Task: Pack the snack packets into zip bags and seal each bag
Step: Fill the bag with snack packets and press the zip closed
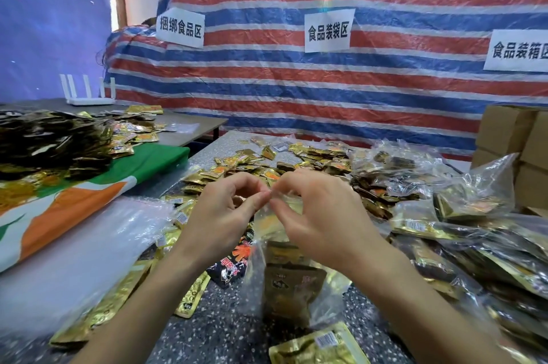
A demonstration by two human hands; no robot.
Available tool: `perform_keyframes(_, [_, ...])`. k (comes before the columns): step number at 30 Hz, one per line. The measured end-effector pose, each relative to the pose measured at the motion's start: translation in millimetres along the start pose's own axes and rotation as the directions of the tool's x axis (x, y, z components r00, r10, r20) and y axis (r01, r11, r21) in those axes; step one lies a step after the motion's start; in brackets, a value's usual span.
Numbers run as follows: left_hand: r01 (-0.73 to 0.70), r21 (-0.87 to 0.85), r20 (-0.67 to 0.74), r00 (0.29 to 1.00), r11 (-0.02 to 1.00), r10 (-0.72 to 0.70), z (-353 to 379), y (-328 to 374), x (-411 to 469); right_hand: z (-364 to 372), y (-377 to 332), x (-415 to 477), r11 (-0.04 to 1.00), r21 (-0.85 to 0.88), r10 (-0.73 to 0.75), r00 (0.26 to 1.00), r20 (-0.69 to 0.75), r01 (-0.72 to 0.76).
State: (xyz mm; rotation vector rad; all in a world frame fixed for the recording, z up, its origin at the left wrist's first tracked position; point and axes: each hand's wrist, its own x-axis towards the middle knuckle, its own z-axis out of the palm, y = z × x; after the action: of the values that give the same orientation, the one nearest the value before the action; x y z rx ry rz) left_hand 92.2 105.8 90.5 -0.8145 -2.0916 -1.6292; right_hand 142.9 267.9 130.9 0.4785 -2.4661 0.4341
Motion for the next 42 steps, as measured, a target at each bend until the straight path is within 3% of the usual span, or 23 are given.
perform_keyframes(4, [-0.001, -0.047, 0.019, 1.000, 0.999, 0.002, -6, 1, -2, -1, 2, 2, 0.994, 0.100, 0.053, 0.999, 0.011, -0.054])
perform_keyframes(12, [0.002, -0.038, 0.024, 1.000, 0.999, -0.001, -9, 2, -4, 0, 3, 2, 0.996, 0.082, 0.027, 0.999, -0.029, -0.024])
perform_keyframes(31, [0.065, -0.143, -0.099, 0.992, 0.988, -0.080, 9, -3, -15, -9, 29, -14, 0.985, 0.120, 0.111, 0.989, 0.094, -0.122])
perform_keyframes(42, [0.047, -0.132, -0.195, 0.978, 0.990, -0.073, 4, -7, -13, -20, 51, -22, 0.971, 0.188, 0.132, 0.988, 0.078, -0.145])
